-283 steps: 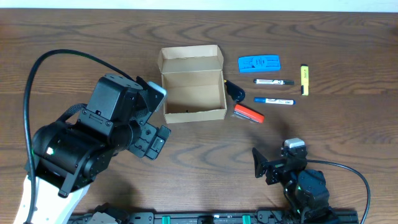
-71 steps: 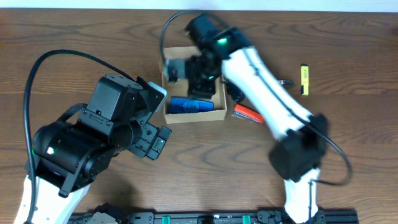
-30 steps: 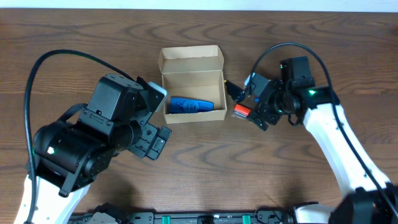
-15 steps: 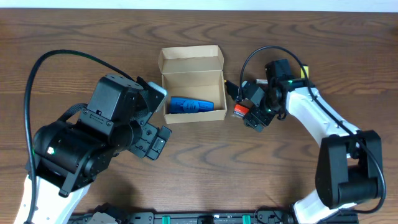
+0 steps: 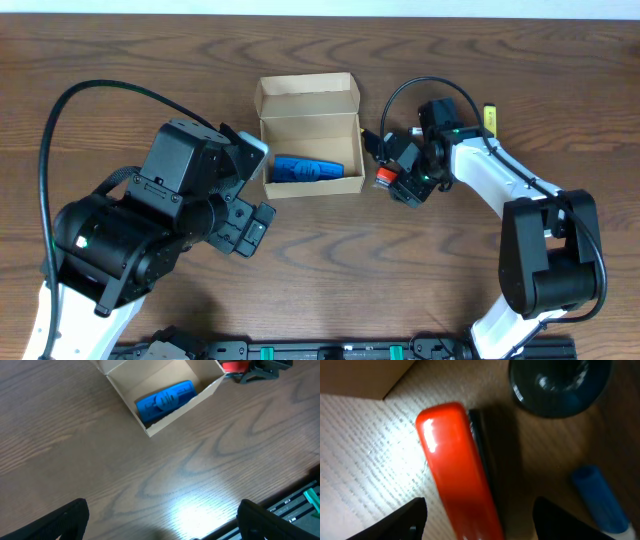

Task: Pack container
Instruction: 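Grasp the red stapler with the right gripper, then carry the red stapler into the box beside the dispenser and release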

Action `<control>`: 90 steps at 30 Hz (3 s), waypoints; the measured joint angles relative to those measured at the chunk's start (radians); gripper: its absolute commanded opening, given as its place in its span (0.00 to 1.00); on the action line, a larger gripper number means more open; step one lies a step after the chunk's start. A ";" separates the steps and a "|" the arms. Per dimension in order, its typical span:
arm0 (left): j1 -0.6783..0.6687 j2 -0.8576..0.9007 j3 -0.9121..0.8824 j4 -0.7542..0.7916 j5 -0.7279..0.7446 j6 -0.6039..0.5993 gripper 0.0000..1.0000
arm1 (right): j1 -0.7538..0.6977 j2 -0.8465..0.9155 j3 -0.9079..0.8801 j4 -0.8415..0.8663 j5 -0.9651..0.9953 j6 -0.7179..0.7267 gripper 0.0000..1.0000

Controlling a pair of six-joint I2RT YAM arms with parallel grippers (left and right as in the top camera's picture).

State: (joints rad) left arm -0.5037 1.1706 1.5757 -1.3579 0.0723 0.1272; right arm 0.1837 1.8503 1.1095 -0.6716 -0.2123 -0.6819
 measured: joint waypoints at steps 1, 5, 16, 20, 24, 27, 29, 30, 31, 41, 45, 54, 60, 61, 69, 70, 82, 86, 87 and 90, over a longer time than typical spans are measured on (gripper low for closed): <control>0.000 0.000 0.000 0.000 0.000 0.000 0.95 | 0.000 0.002 0.000 0.005 0.000 0.000 0.68; 0.000 0.000 0.000 0.000 0.000 0.000 0.95 | 0.000 0.018 0.000 0.013 0.000 0.003 0.64; 0.000 0.000 0.000 0.000 0.000 0.000 0.95 | 0.000 0.037 0.002 0.035 0.002 0.017 0.31; 0.000 0.000 0.000 0.000 0.000 0.000 0.95 | 0.000 0.039 0.002 0.038 0.003 0.037 0.18; 0.000 0.000 0.000 0.000 0.000 0.000 0.95 | 0.000 0.040 0.007 0.033 0.002 0.085 0.16; 0.000 0.000 0.000 0.000 0.000 0.000 0.95 | 0.000 0.042 0.027 -0.017 0.003 0.132 0.11; 0.000 0.000 0.000 0.000 0.000 0.000 0.95 | 0.000 0.043 0.061 -0.085 0.002 0.159 0.09; 0.000 0.000 0.000 0.000 0.000 0.000 0.95 | 0.000 0.043 0.085 -0.121 0.001 0.168 0.08; 0.000 0.000 0.000 0.000 0.000 0.000 0.95 | 0.000 0.042 0.125 -0.162 -0.004 0.180 0.06; 0.000 0.000 0.000 0.000 0.000 0.000 0.95 | 0.091 -0.104 0.440 -0.167 -0.023 0.203 0.01; 0.000 0.000 0.000 0.000 0.000 0.000 0.95 | 0.180 -0.139 0.462 -0.092 -0.029 0.177 0.01; 0.000 0.000 0.000 0.000 0.000 0.000 0.95 | 0.344 -0.058 0.461 0.007 -0.042 0.051 0.01; 0.000 0.000 0.000 0.000 0.000 0.000 0.95 | 0.372 0.063 0.460 0.010 -0.057 -0.053 0.01; 0.000 0.000 0.000 0.000 0.000 0.000 0.95 | 0.372 0.083 0.460 0.018 -0.061 -0.072 0.01; 0.000 0.000 0.000 0.000 0.000 0.000 0.95 | 0.372 0.184 0.460 0.095 -0.070 -0.195 0.01; 0.000 0.000 0.000 0.000 0.000 0.000 0.95 | 0.372 0.193 0.460 0.101 -0.073 -0.212 0.01; 0.000 0.000 0.000 0.000 0.000 0.000 0.95 | 0.372 0.263 0.460 0.163 -0.103 -0.276 0.11; 0.000 0.000 0.000 0.000 0.000 0.000 0.95 | 0.372 0.270 0.460 0.164 -0.107 -0.278 0.56; 0.000 0.000 0.000 0.000 0.000 0.000 0.95 | 0.372 0.270 0.460 0.166 -0.108 -0.281 0.60; 0.000 0.000 0.000 0.000 0.000 0.000 0.95 | 0.372 0.270 0.460 0.168 -0.110 -0.288 0.60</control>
State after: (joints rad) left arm -0.5037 1.1706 1.5757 -1.3579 0.0723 0.1268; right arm 0.5552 2.1201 1.5696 -0.5037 -0.3225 -0.9695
